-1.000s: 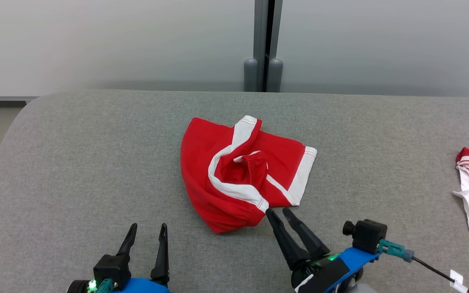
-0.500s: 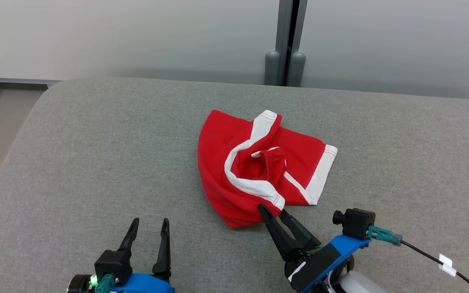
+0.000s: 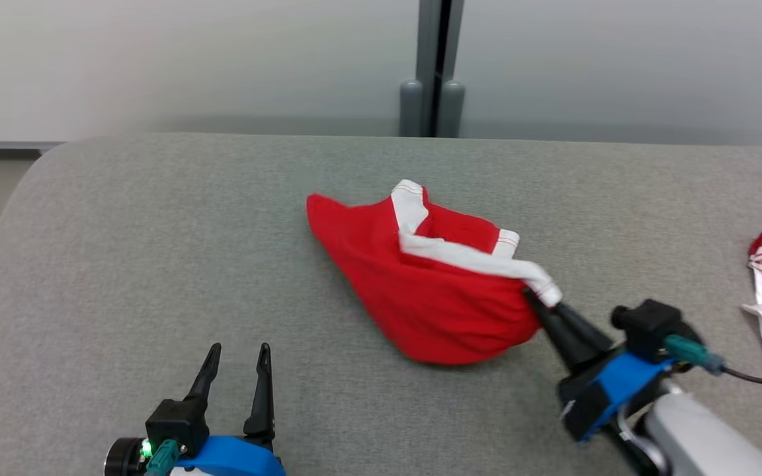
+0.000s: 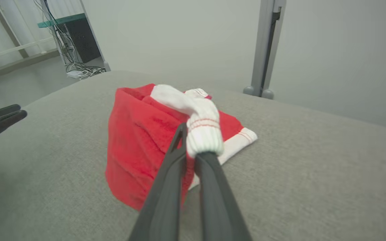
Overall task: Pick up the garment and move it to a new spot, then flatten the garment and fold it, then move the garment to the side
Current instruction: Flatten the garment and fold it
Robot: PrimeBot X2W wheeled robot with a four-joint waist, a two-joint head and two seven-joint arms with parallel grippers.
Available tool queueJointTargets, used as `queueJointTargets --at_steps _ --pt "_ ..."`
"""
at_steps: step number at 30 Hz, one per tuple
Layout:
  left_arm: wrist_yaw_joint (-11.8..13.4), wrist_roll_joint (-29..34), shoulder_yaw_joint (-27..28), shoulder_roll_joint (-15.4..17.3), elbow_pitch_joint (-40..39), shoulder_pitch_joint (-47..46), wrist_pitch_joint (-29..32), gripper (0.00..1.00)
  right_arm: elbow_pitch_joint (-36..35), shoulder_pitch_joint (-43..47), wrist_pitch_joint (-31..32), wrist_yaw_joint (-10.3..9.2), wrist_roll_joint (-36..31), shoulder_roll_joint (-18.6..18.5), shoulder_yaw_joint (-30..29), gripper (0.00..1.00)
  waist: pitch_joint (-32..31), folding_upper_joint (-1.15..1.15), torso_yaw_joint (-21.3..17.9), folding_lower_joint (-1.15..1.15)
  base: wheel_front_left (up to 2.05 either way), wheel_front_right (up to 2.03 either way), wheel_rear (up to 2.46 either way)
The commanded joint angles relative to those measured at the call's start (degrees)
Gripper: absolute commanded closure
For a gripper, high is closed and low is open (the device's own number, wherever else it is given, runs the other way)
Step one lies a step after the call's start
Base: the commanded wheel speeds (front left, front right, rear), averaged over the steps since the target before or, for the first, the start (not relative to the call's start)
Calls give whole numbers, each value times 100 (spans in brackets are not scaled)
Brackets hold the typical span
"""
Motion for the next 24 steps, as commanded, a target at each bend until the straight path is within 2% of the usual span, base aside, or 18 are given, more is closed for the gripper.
queueJointTargets --at_steps 1,4,5,8,10,12,15,16,17,18,24 --pt "4 -32 5 0 -47 -101 -27 0 -105 63 -18 -1 -296 -210 -162 100 -42 0 -115 0 0 0 0" --pt "3 -48 -38 1 -62 -131 -27 0 -363 108 -18 -2 -874 -512 -626 100 -29 0 -255 0 0 0 0" --pt "3 -48 -38 1 -62 -131 -27 0 -363 108 -18 -2 -874 -512 -626 100 -29 0 -255 0 0 0 0" --pt "13 -46 -52 1 -72 -140 -27 0 -764 93 -18 -2 -1537 -655 -1087 100 -11 0 -379 0 0 0 0" --pt "13 -42 -54 2 -55 -147 -28 0 -1001 162 -18 -2 -1902 -615 -1231 100 -9 0 -435 0 0 0 0" --pt "-11 -30 -62 2 -28 -156 -27 0 -1057 337 -17 -1 -2029 -499 -1120 100 -18 0 -461 0 0 0 0" --pt "-23 -35 -81 2 6 -187 -27 0 -606 582 -8 -3 -1926 -400 -766 100 -47 0 -480 0 0 0 0" --pt "-28 -46 -92 0 14 -205 -27 0 -380 663 50 -3 -1885 -341 -649 90 -58 0 -485 0 0 0 0" --pt "-35 -39 -110 0 19 -227 -27 0 -212 737 34 -3 -1767 -219 -585 52 -64 0 -491 0 0 0 0" --pt "-31 -51 -117 0 27 -243 -28 0 -20 796 39 -2 -1697 -140 -573 0 -65 0 -498 0 0 0 0" --pt "-129 70 -169 0 -13 -687 -28 0 645 1012 6 -2 -1414 275 -1301 0 17 0 -639 0 0 0 0"
